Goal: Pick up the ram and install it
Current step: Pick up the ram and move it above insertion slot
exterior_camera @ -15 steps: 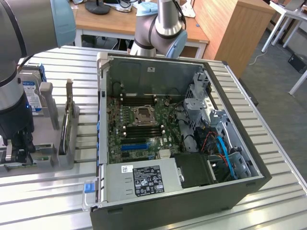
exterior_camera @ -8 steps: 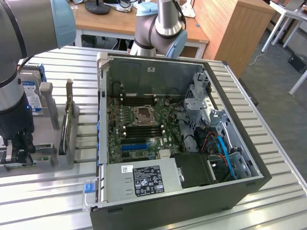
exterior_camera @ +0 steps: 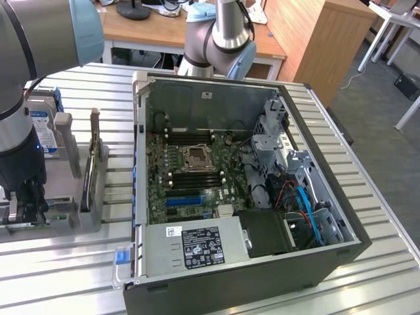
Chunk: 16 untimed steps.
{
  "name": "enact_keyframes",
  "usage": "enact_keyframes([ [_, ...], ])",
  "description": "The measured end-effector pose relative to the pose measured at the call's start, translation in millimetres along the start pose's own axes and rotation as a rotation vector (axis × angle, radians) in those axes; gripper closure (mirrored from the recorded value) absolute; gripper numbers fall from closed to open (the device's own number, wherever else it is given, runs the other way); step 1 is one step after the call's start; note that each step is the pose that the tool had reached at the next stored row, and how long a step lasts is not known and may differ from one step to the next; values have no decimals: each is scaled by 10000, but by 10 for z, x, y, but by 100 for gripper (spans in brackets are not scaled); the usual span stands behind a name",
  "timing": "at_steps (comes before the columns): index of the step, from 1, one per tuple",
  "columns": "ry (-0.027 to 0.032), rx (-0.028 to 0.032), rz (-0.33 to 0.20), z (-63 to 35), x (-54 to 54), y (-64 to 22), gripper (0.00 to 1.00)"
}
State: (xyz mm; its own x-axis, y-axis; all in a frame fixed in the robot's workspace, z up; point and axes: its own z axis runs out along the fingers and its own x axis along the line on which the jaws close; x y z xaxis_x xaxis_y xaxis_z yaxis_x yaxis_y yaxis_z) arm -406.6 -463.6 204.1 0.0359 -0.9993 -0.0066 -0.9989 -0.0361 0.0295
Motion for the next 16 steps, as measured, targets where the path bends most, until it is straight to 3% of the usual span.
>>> enact_keyframes([
  [16, 0, 0, 0, 1, 12, 0, 73],
])
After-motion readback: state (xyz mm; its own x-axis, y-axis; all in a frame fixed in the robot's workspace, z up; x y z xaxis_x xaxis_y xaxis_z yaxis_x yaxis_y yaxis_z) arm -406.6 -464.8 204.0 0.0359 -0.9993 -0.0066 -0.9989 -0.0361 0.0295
